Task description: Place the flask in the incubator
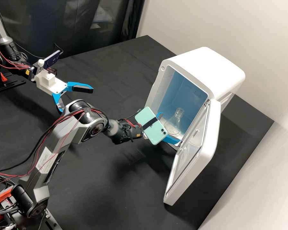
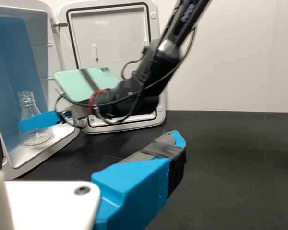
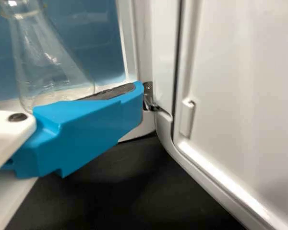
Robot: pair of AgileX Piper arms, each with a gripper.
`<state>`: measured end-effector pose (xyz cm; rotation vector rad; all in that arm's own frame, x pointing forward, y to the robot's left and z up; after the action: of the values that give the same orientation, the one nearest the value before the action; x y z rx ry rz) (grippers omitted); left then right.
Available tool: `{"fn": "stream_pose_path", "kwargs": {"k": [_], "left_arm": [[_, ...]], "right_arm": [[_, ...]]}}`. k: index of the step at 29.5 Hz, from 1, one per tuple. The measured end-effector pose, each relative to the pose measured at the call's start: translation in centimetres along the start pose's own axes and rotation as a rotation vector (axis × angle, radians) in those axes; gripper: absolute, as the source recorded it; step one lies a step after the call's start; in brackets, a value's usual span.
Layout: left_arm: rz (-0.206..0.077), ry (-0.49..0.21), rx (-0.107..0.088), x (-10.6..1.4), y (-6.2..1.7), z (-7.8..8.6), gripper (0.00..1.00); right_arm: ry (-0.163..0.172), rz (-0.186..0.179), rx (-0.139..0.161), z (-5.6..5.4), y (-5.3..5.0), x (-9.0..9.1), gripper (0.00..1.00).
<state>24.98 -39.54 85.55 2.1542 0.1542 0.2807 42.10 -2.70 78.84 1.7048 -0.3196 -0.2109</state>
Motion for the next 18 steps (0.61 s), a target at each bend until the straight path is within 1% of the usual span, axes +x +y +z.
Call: {"fn": "stream_pose_path", "kwargs": {"k": [1, 2, 3, 5, 6, 7, 8, 9, 11, 12, 14, 15, 16, 17, 18], "left_arm": [[-0.001, -0.006, 0.003, 0.0, -0.03, 0.2, 1.00], [0.000, 0.001, -0.003, 0.0, -0.02, 0.1, 1.00], [0.000, 0.000, -0.005, 0.0, -0.03, 0.2, 1.00], [0.000, -0.001, -0.004, 0.0, -0.05, 0.2, 1.00], [0.000, -0.001, -0.001, 0.0, -0.05, 0.3, 1.00], [0.000, -0.001, 0.005, 0.0, -0.05, 0.3, 1.00], [0.000, 0.002, 0.011, 0.0, -0.04, 0.2, 1.00], [0.001, 0.004, 0.019, 0.0, -0.04, 0.2, 1.00], [0.002, 0.011, 0.026, 0.0, -0.04, 0.2, 1.00], [0.002, 0.015, 0.029, 0.0, -0.05, 0.3, 1.00], [0.004, 0.034, 0.020, 0.0, -0.07, 0.3, 1.00], [0.006, 0.048, 0.020, 0.0, -0.12, 0.3, 1.00], [0.012, 0.060, 0.026, 0.0, -0.12, 0.4, 1.00], [0.011, 0.069, 0.026, 0.0, -0.20, 0.4, 1.00], [0.013, 0.076, 0.020, 0.0, -0.26, 0.4, 1.00]], "right_arm": [[0.016, 0.021, 0.027, 0.0, 0.3, -0.6, 1.00], [0.026, 0.037, 0.038, 0.3, 0.3, -1.1, 1.00], [0.046, 0.053, 0.049, 0.3, 0.5, -1.5, 1.00], [0.075, 0.065, 0.061, 0.5, 0.6, -2.2, 1.00], [0.097, 0.068, 0.068, 0.5, 0.6, -2.5, 1.00], [0.124, 0.070, 0.071, 0.5, 0.6, -2.9, 1.00], [0.140, 0.068, 0.071, 0.4, 0.6, -3.1, 1.00], [0.145, 0.066, 0.068, 0.5, 0.6, -3.4, 1.00], [0.153, 0.066, 0.070, 0.5, 0.6, -3.8, 1.00], [0.162, 0.071, 0.081, 0.5, 0.7, -3.9, 1.00], [0.168, 0.078, 0.086, 0.6, 0.7, -4.2, 1.00], [0.171, 0.080, 0.087, 0.5, 0.8, -4.2, 1.00], [0.174, 0.081, 0.086, 0.5, 0.8, -4.2, 1.00], [0.174, 0.081, 0.086, 0.5, 0.8, -4.2, 1.00], [0.174, 0.081, 0.088, 0.5, 0.8, -4.2, 1.00]]}}
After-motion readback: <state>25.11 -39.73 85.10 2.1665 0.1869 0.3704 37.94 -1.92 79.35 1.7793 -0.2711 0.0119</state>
